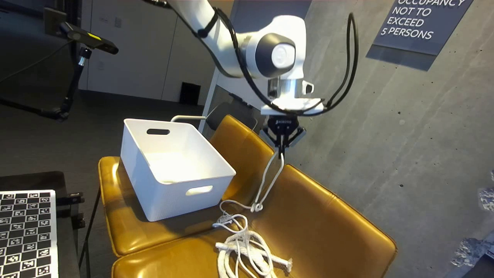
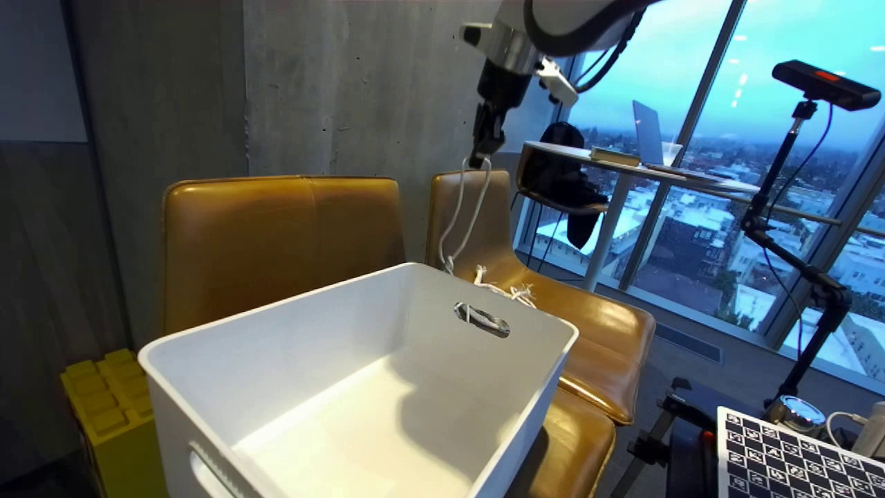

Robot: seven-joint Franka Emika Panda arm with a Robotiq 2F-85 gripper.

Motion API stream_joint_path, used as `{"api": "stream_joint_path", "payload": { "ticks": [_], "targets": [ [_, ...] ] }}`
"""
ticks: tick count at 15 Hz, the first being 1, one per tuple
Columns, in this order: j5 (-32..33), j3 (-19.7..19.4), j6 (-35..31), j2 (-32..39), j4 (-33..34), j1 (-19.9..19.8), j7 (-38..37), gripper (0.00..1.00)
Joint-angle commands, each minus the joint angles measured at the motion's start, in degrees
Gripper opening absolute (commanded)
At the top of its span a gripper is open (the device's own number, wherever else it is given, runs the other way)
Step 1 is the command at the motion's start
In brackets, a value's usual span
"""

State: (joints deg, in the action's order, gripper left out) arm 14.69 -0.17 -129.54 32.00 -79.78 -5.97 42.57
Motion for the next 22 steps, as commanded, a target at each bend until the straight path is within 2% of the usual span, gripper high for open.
{"api": "stream_joint_path", "payload": {
  "ticks": [1,7,12,16,22],
  "targets": [
    [-2.5,1.0,5.0,-4.3,2.5,1.3,-1.8,0.01],
    [-3.7,1.9,10.4,-6.0,9.4,4.4,-6.1,0.01],
    [-1.9,3.3,14.6,-6.6,17.5,10.0,-10.8,0.01],
    [0.3,4.1,16.8,-7.2,24.3,17.0,-14.1,0.01],
    [7.9,5.2,20.9,-6.7,32.3,31.1,-20.9,0.01]
  ]
}}
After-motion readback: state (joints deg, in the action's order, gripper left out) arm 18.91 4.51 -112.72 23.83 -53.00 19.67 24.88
